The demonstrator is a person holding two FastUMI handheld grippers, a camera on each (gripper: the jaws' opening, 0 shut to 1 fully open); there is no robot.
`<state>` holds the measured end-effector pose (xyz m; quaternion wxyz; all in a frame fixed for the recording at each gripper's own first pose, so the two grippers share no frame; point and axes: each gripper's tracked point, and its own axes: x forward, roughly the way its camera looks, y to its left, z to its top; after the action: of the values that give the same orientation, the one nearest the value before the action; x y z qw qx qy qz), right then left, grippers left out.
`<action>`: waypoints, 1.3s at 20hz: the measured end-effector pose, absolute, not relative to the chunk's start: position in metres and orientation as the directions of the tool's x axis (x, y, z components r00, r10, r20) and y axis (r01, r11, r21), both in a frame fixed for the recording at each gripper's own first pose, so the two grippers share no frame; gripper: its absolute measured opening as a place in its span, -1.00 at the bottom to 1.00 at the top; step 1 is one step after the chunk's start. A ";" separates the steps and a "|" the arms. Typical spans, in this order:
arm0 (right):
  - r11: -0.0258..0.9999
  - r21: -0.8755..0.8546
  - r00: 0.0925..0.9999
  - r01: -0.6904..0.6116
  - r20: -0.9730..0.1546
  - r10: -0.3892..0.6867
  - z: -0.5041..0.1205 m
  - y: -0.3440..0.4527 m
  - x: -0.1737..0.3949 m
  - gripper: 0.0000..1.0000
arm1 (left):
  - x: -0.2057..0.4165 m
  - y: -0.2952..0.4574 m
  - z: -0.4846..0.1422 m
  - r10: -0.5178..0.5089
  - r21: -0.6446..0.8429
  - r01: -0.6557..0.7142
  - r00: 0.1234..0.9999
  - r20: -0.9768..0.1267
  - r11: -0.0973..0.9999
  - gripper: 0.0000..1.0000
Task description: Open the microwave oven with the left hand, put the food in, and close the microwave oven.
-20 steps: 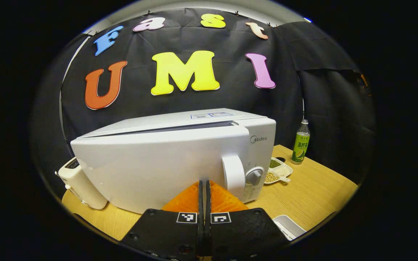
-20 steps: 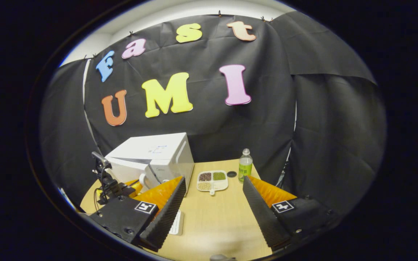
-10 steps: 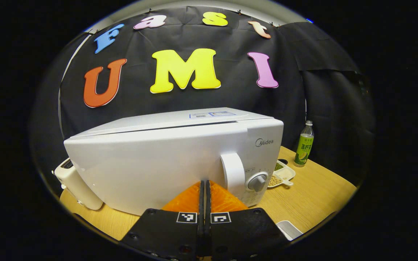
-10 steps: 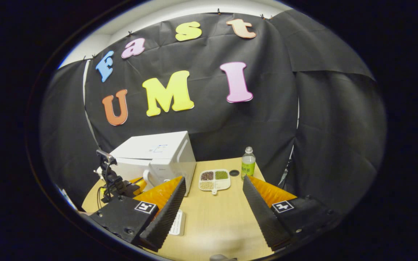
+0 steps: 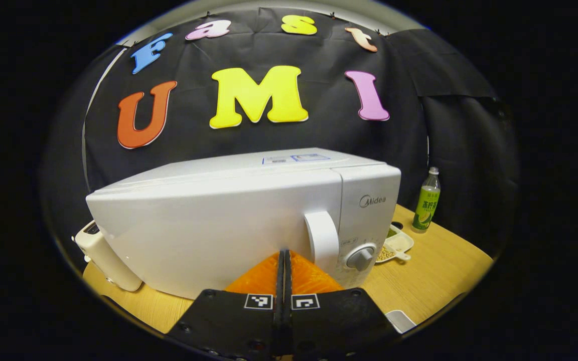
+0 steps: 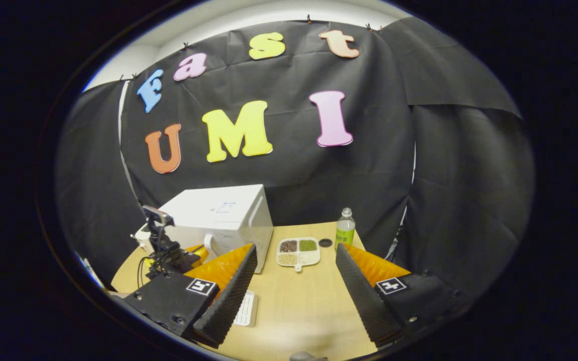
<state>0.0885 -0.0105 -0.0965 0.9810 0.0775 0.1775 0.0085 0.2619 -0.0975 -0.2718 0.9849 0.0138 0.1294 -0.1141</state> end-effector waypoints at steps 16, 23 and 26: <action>0.995 0.086 0.972 -0.044 -0.225 0.063 -0.057 0.031 0.077 0.83 | 0.165 -0.066 -0.173 -0.222 -0.006 0.224 0.960 -0.169 0.975 0.91; 0.998 0.055 0.981 -0.023 -0.190 0.033 -0.052 0.037 0.065 0.83 | 0.098 -0.033 -0.090 -0.184 -0.023 0.183 0.980 -0.073 0.983 0.89; 1.000 0.025 0.985 -0.017 -0.169 0.021 -0.047 0.044 0.055 0.83 | 0.072 -0.005 -0.060 -0.129 -0.043 0.128 0.991 -0.031 0.991 0.89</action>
<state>0.0550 0.0440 -0.0474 0.9963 0.0115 0.0847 0.0095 0.0720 -0.0046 -0.0595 0.9976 -0.0207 0.0169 -0.0644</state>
